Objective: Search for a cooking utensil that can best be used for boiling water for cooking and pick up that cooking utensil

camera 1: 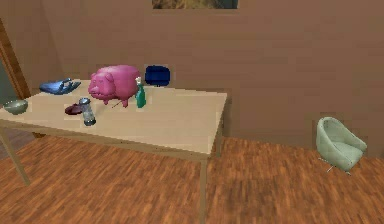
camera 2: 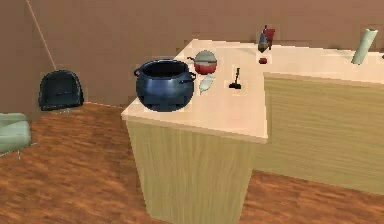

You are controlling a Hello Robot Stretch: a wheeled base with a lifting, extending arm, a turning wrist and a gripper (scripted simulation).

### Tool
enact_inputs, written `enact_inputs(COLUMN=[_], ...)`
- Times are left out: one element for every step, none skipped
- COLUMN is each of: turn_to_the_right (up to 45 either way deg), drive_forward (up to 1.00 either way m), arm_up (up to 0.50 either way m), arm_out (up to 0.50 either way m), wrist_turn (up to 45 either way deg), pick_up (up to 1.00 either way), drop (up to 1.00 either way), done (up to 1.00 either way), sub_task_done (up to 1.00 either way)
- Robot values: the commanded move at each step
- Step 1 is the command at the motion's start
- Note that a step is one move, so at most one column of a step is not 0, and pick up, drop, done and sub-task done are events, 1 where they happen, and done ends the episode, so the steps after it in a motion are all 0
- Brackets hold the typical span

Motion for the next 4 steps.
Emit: enact_inputs(turn_to_the_right=[0.0, 0.0, 0.0, 0.0], drive_forward=[0.00, 0.00, 0.00, 0.00], arm_up=[0.50, 0.38, 0.00, 0.00], arm_out=[0.00, 0.00, 0.42, 0.00], wrist_turn=[0.0, 0.0, 0.0, 45.0], pick_up=[0.00, 0.00, 0.00, 0.00], drop=[0.00, 0.00, 0.00, 0.00], done=[0.00, 0.00, 0.00, 0.00], sub_task_done=[0.00, 0.00, 0.00, 0.00])
